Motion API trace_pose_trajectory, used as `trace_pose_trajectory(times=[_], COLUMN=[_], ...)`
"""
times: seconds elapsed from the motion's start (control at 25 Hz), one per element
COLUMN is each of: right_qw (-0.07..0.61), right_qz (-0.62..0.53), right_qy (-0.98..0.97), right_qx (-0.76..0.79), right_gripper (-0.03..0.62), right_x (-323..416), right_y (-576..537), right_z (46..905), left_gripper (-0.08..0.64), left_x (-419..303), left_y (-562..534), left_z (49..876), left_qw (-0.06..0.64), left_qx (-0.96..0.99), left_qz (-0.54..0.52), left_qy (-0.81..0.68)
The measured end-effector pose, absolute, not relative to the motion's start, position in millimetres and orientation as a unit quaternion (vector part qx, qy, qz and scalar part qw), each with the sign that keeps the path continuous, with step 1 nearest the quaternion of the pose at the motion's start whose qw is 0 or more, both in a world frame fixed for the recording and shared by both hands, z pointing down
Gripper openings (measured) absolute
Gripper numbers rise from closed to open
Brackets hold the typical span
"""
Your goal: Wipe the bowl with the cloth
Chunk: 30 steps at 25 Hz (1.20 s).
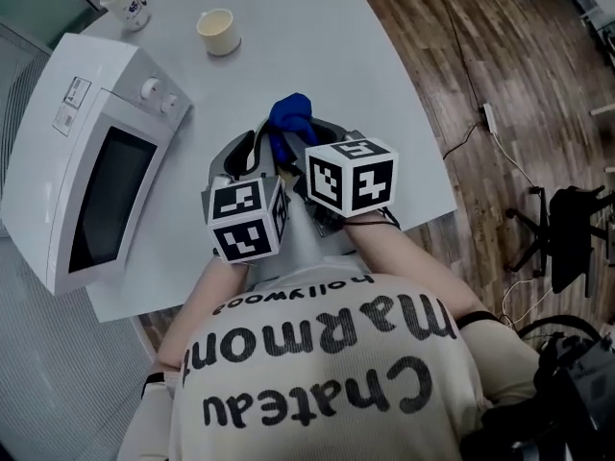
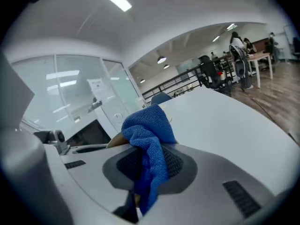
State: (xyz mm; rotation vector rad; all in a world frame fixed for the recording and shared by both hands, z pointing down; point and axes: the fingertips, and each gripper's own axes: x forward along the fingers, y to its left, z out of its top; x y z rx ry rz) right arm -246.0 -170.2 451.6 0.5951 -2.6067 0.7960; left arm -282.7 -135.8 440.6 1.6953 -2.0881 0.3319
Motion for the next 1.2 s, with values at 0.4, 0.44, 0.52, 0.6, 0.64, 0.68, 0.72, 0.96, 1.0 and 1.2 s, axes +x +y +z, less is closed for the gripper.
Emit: trace_pose_trajectory(times=[0.4,0.44,0.52,0.6,0.64,0.68,0.72,0.96,1.0,1.2], right_qw=[0.080,0.077,0.070,0.065,0.065,0.065,0.067,0.084,0.091,0.068], right_qz=[0.357,0.368,0.396,0.421,0.429,0.434,0.437,0.446,0.446,0.455], right_qy=[-0.900,-0.896,-0.885,-0.876,-0.872,-0.870,-0.869,-0.867,-0.866,-0.865], right_qx=[0.238,0.238,0.233,0.228,0.225,0.223,0.220,0.207,0.205,0.200], right_gripper=[0.058,0.058,0.058,0.058,0.058,0.058,0.058,0.058,0.058,0.058], right_x=[-258,-259,-261,-263,-265,-266,-267,-274,-276,-275], right_y=[-156,-153,-148,-145,-144,-141,-139,-123,-119,-120], right_z=[398,397,397,396,395,394,394,389,390,380], left_gripper=[0.075,0.077,0.081,0.087,0.089,0.089,0.091,0.091,0.089,0.084], left_x=[-314,-317,-323,-330,-333,-336,-339,-357,-359,-356], left_y=[-114,-112,-110,-108,-108,-107,-105,-98,-97,-95], left_z=[365,360,351,343,340,338,336,330,330,334], left_qw=[0.136,0.132,0.126,0.125,0.125,0.126,0.128,0.149,0.152,0.150], left_qx=[0.590,0.588,0.584,0.580,0.578,0.576,0.574,0.558,0.555,0.568], left_qz=[0.052,0.046,0.033,0.017,0.009,0.001,-0.007,-0.056,-0.061,-0.051], left_qy=[-0.794,-0.797,-0.801,-0.805,-0.806,-0.807,-0.808,-0.815,-0.815,-0.808])
